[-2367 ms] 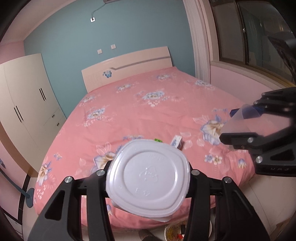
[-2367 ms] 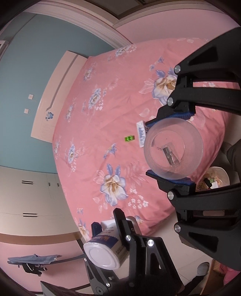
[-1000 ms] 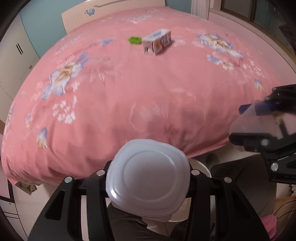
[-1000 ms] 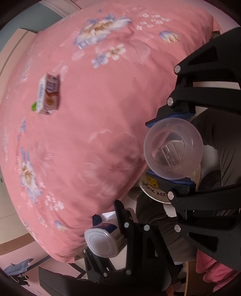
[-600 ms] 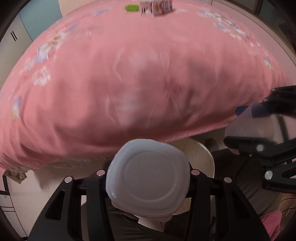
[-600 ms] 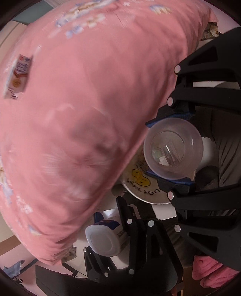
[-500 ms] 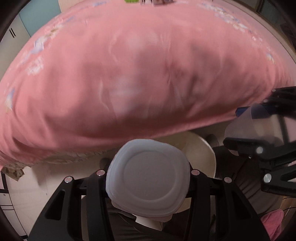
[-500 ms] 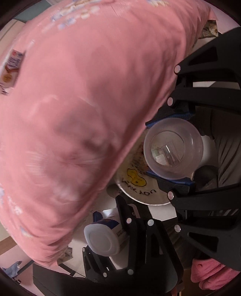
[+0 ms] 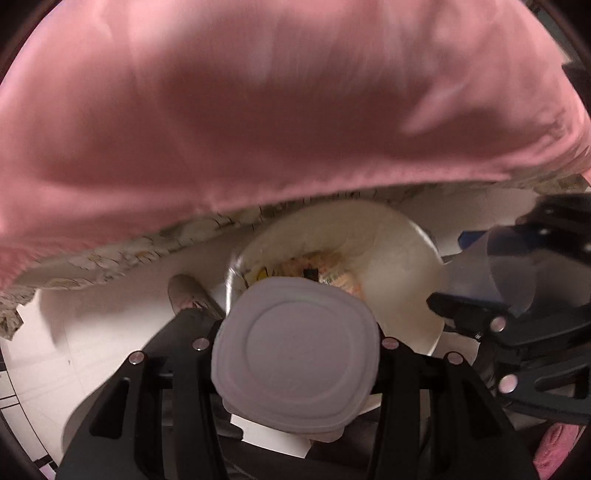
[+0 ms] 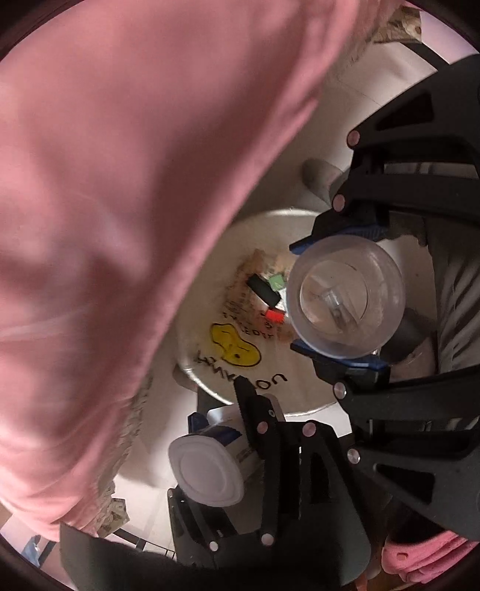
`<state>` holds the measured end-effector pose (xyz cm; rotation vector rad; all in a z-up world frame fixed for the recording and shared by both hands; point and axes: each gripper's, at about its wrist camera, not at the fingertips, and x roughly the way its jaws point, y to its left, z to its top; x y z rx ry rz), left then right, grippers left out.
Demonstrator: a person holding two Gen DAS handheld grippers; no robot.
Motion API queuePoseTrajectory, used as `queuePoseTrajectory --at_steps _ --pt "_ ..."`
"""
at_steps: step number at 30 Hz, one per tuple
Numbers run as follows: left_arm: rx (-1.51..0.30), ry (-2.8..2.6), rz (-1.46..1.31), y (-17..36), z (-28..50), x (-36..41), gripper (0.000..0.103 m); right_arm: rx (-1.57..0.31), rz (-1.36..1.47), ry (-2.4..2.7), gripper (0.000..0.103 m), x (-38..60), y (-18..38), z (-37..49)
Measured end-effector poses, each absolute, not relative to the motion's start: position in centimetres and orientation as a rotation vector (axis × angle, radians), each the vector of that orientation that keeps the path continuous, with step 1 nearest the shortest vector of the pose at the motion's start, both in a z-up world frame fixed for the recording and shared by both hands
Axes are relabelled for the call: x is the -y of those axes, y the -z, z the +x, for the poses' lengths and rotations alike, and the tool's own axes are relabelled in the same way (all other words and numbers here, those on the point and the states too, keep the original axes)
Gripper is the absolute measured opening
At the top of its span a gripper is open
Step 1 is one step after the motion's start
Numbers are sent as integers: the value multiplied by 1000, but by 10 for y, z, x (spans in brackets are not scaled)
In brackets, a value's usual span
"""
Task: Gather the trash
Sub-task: 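Carry the white lidded cup and clear cup over the trash bin with both tools, then open both tools to drop the two cups into the bin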
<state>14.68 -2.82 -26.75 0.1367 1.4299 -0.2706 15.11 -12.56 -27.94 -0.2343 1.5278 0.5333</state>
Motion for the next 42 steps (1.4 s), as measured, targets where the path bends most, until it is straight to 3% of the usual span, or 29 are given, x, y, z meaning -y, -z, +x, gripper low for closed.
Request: queuePoseTrajectory --at_steps 21,42 --pt "-1638 255 51 363 143 22 49 -1682 -221 -532 48 127 379 139" --pt "-1749 235 -43 408 155 17 50 -1756 -179 -532 48 115 434 133"
